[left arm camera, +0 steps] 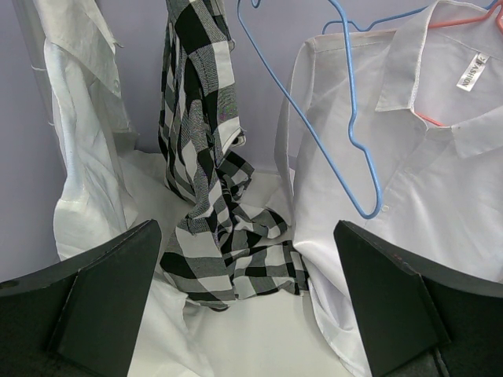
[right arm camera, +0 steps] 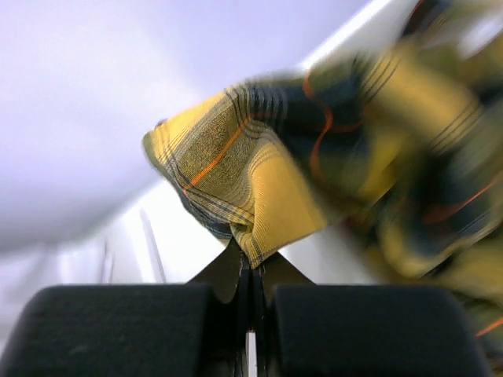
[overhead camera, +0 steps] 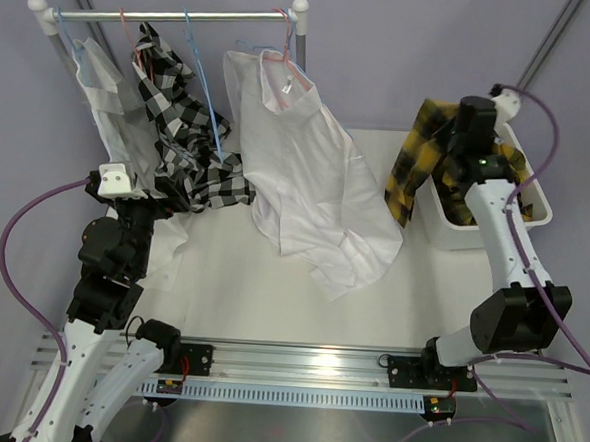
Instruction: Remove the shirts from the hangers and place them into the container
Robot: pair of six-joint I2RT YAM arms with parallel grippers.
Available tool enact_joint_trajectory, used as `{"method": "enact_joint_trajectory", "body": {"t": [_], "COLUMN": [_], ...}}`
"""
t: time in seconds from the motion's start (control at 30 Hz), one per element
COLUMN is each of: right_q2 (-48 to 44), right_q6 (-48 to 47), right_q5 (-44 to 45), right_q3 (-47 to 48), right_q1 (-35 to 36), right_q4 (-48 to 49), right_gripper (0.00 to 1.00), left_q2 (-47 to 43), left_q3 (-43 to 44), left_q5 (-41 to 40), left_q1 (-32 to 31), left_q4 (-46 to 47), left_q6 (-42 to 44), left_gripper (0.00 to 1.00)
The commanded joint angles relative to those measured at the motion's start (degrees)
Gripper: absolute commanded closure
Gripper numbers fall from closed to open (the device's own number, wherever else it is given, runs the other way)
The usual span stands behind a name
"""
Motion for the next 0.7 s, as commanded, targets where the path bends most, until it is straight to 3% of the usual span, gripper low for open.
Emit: {"method": "enact_joint_trajectory", "body": {"t": [0.0, 0.17, 0.37, 0.67], "right_q2": [-1.65, 1.25, 1.26, 5.3], "right_q6": [-4.43, -5.67, -2.68, -5.74], "right_q5": [3.46, 6.35, 10.49, 16.81], "right_q3": [7.82, 11.35, 6.36, 7.49], "right_q1": [-6.7, -16.55, -23.66, -27.46], "right_q4": [-6.2, -8.4, -6.57, -3.93], "right_gripper": [1.0, 1.0, 1.0, 1.0], "left_q2": [-0.66, -0.75, -0.66, -0.57], "left_q3": [-0.09, 0.0, -0.09, -0.09], "left_q5": [-1.44, -1.35, -1.35, -1.26], "left_q1": [0.25, 0.25, 0.25, 0.25], "left_q4": [3.44, 3.44, 3.52, 3.52], "left_q6": [0.71, 0.71, 0.71, 0.71], "left_gripper": [0.01, 0.01, 0.01, 0.01]}}
